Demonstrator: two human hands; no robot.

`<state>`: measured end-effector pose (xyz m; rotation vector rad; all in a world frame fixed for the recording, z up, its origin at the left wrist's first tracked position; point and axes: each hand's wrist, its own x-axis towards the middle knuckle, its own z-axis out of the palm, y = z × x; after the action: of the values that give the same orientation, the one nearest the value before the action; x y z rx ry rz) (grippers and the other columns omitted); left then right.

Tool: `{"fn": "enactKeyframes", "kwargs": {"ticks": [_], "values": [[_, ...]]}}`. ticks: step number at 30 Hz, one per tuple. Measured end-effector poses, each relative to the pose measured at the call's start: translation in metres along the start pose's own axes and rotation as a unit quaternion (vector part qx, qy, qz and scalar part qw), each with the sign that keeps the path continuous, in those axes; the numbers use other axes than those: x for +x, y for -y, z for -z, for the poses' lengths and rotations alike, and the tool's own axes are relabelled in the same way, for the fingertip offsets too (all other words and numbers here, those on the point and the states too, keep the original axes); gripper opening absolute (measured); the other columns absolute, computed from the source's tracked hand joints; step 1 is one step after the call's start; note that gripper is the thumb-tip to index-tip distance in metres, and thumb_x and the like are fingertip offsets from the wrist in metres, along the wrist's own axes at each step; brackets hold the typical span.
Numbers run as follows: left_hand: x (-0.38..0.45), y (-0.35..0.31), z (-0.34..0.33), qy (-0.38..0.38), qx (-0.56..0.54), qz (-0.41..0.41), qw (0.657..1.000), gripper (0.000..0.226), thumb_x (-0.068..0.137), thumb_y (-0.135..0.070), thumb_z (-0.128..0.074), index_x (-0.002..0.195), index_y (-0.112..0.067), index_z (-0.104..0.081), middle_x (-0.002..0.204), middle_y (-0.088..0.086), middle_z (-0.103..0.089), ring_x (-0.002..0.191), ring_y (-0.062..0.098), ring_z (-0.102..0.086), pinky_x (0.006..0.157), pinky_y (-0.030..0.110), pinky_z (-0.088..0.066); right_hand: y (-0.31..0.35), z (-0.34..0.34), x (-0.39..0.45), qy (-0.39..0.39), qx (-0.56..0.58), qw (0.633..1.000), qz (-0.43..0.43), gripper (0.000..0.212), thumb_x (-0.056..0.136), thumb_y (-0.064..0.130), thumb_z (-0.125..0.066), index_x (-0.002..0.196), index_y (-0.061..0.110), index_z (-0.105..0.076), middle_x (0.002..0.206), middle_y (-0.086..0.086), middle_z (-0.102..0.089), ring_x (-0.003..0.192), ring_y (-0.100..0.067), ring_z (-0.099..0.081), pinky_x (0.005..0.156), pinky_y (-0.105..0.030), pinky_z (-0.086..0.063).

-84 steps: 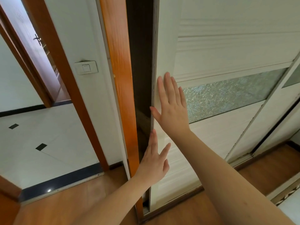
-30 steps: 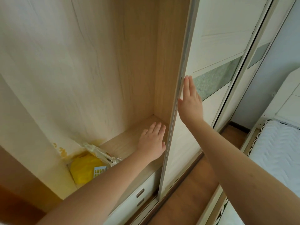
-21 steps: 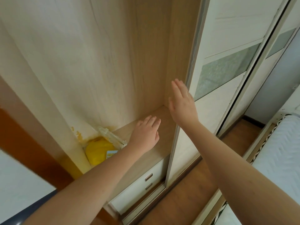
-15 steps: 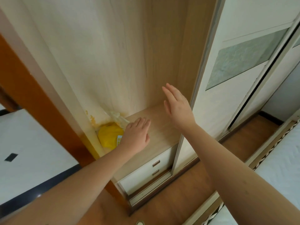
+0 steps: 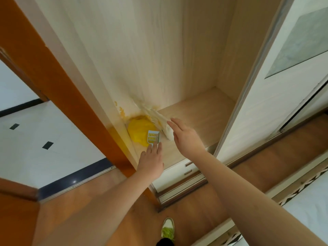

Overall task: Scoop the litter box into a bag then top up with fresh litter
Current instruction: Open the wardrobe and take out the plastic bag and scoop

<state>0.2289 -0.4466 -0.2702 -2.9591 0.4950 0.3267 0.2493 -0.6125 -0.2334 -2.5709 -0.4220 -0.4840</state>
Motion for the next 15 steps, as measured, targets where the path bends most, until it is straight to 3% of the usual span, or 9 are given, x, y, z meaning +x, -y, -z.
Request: {"fn": "enactKeyframes", "kwargs": {"ticks": [3,10,15], "values": [[0.015,-0.001,-0.012,0.024,0.001,0.023,0.999,0.072,0.100,-0.030,-0.040,0.155,-0.009,0.003,0.164,0.013,-0.003,0.149,0.031,-0.010,0.116,0.045,-0.025,-0.007,-0.025,-0.004,0.023,0.008,1.000,-0.016,0.054,0.082,-0.005,-0.057,0.134,0.009,-0.052,0.137,-0.013,-0.053,0.125,-0.033,-0.051,0.101,-0.045,-0.045],[0.053,-0.010,-0.049,0.029,-0.023,0.093,0.995,0.070,0.102,-0.030,-0.036,0.156,-0.009,0.004,0.164,0.011,0.010,0.150,0.029,0.009,0.122,0.045,-0.005,-0.028,-0.076,-0.009,0.076,0.030,0.996,-0.041,0.058,0.078,-0.010,-0.055,0.134,0.006,-0.053,0.135,-0.014,-0.055,0.124,-0.033,-0.053,0.102,-0.044,-0.044],[0.079,-0.023,-0.073,0.069,-0.124,0.195,0.970,0.064,0.102,-0.024,-0.030,0.156,-0.012,0.001,0.164,0.006,0.012,0.150,0.026,0.016,0.121,0.043,0.002,-0.046,-0.108,-0.006,0.105,0.040,0.992,-0.066,0.066,0.076,-0.013,-0.051,0.138,0.007,-0.048,0.140,-0.016,-0.051,0.131,-0.033,-0.046,0.106,-0.044,-0.038]]}}
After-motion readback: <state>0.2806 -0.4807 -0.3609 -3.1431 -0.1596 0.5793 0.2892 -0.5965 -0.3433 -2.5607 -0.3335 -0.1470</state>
